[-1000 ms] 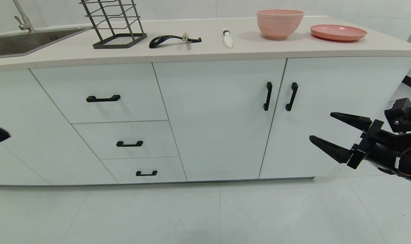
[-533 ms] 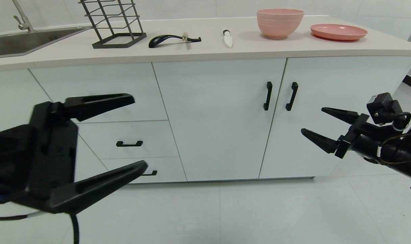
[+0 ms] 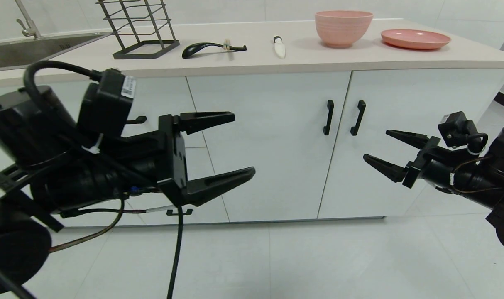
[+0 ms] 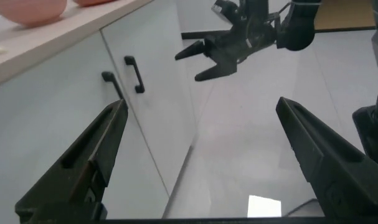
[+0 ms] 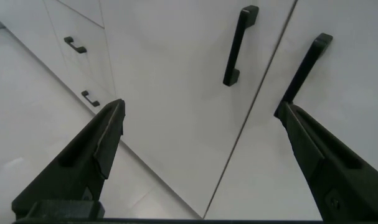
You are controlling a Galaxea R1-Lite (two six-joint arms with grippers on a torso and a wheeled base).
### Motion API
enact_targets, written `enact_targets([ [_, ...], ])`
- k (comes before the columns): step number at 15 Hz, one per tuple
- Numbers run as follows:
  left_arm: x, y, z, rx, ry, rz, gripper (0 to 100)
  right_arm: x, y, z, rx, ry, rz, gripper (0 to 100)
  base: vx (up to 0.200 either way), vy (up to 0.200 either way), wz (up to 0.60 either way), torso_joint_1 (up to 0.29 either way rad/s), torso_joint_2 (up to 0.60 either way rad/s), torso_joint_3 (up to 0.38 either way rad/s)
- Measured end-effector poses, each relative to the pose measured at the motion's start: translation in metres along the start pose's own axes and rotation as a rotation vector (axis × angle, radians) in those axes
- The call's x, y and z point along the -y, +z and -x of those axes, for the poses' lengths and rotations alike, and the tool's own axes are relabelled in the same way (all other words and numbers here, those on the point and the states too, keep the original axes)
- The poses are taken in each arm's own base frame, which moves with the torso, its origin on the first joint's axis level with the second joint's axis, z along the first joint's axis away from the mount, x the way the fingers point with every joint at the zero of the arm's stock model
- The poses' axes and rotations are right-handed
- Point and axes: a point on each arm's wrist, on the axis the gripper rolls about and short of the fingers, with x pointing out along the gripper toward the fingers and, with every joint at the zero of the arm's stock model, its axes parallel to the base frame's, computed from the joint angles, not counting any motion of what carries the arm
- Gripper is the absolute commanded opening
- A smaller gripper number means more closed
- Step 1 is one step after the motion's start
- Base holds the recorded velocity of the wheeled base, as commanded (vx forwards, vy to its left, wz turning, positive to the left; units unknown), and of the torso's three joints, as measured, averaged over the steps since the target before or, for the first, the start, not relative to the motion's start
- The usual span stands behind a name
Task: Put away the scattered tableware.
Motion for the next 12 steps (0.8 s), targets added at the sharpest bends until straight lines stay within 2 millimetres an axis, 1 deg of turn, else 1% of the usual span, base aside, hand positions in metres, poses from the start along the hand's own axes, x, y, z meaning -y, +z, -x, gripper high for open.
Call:
enact_targets([
  [1, 0.002, -0.004, -0.013, 0.027, -0.033, -0.005, 100, 0.005, -0.001, 0.003, 0.001, -0.004, 0.000, 100, 0.000, 0.000, 0.00, 0.000, 0.00, 0.000],
  [3, 0.013, -0.016, -0.036, 0.045, -0.106, 0.016, 100, 0.014, -0.003, 0.010, 0.001, -0.017, 0.007, 100, 0.000, 0.000, 0.00, 0.000, 0.00, 0.000],
  [5, 0.018, -0.031, -0.051, 0.027, -0.145, 0.050, 100, 0.017, -0.005, 0.012, 0.005, -0.008, 0.012, 100, 0.000, 0.000, 0.00, 0.000, 0.00, 0.000],
  [7, 0.018, -0.043, -0.060, 0.009, -0.159, 0.072, 100, 0.020, -0.006, 0.010, 0.006, -0.009, 0.015, 100, 0.000, 0.000, 0.00, 0.000, 0.00, 0.000],
  [8, 0.019, -0.046, -0.064, 0.002, -0.153, 0.078, 100, 0.021, -0.006, 0.008, 0.009, -0.008, 0.018, 100, 0.000, 0.000, 0.00, 0.000, 0.00, 0.000],
  [10, 0.024, -0.045, -0.073, 0.006, -0.149, 0.097, 100, 0.027, -0.007, 0.000, 0.022, -0.008, 0.030, 100, 0.000, 0.000, 0.00, 0.000, 0.00, 0.000],
  [12, 0.021, -0.038, -0.084, 0.036, -0.157, 0.107, 100, 0.034, -0.017, -0.009, 0.017, -0.008, 0.026, 100, 0.000, 0.000, 0.00, 0.000, 0.00, 0.000],
])
